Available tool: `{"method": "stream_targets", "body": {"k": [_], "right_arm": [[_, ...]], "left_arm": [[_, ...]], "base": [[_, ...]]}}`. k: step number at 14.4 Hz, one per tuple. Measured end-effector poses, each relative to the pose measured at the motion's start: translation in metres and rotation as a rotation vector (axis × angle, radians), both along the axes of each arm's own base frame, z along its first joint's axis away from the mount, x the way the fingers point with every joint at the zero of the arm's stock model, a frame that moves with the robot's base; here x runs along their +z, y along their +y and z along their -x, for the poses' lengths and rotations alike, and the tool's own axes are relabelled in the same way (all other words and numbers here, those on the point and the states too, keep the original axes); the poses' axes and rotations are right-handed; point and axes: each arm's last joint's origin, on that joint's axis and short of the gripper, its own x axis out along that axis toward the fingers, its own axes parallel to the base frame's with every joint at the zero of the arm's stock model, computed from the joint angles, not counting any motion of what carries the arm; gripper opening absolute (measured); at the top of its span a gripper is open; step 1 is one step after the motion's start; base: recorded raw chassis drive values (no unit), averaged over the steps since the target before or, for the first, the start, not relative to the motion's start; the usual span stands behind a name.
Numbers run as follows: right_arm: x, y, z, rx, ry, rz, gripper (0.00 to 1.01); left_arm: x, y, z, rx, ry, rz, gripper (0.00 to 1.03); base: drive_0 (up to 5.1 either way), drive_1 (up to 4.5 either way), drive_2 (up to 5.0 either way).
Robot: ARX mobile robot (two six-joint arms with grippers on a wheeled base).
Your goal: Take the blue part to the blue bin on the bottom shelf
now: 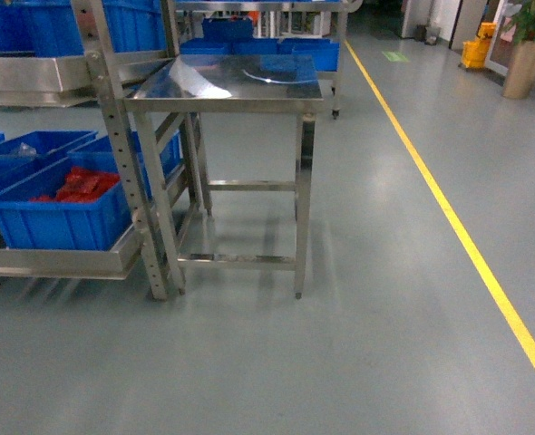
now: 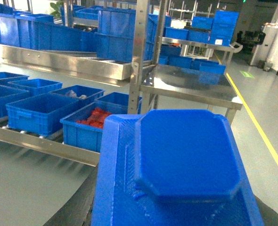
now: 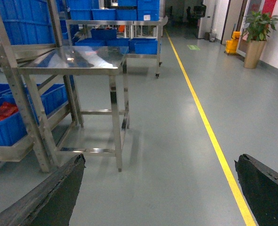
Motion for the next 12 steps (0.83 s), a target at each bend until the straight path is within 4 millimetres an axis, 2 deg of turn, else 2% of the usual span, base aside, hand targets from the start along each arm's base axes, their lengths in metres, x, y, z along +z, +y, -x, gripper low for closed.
{"method": "stream_targets", "body": {"k": [12], "right_arm": [[-0.0001,0.0,0.0,0.0,0.001,0.0,0.98]], "left_arm": [[0.0004,0.0001,0.0002,0.0,-0.004,0.002,0.43]], "base": [[0.0,4.15,-4.1]]}}
